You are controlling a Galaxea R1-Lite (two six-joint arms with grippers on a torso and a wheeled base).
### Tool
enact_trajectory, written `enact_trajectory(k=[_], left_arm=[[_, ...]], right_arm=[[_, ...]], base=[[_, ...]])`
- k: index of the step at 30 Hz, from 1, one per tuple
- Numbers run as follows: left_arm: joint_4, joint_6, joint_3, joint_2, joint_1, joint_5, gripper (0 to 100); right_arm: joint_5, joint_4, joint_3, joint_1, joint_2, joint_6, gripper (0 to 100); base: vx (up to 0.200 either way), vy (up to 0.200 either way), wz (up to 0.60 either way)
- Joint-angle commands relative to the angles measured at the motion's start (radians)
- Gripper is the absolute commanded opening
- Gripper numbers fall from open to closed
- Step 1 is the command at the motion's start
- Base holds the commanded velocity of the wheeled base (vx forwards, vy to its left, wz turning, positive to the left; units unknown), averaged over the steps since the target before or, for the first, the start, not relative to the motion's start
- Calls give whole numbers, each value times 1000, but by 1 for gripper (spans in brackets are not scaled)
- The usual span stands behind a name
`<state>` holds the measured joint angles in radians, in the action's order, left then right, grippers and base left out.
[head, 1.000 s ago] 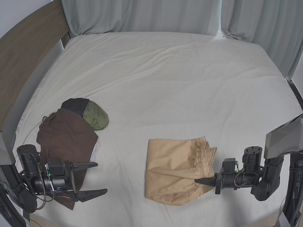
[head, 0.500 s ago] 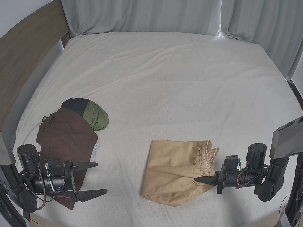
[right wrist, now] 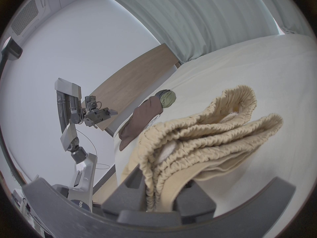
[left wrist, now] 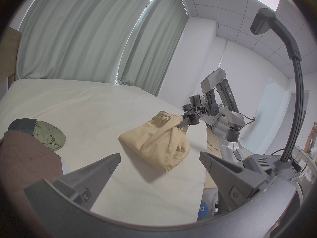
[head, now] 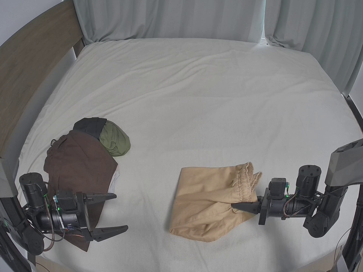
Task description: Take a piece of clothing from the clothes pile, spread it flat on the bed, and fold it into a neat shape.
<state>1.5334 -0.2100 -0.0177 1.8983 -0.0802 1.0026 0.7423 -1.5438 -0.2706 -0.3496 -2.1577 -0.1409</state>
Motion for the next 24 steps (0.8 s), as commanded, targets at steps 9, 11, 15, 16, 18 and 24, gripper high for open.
enact_trajectory(k=[9,11,15,16,18,24], left_arm=[[1,0,18,2,-3,-2,100],[-1,0,18,2,-4,-1,100],[-1,0,18,2,-4,-1,100],[-1,0,18,2,-4,-1,100],[-1,0,18,2,-3,-1,100],[-1,0,18,2,-4,-1,100]], right_arm=[[0,1,-98,-46,75,-105,0],[0,1,-101,-57,94,-134,0],[-3,2,-131,-78,137,-203,0],[-3,2,-140,-78,139,-206,0],[-4,2,-156,-77,140,-206,0],[-6,4,-194,-78,148,-226,0]], base=[[0,0,0],[0,0,0],[0,0,0],[0,0,0],[0,0,0],[0,0,0]])
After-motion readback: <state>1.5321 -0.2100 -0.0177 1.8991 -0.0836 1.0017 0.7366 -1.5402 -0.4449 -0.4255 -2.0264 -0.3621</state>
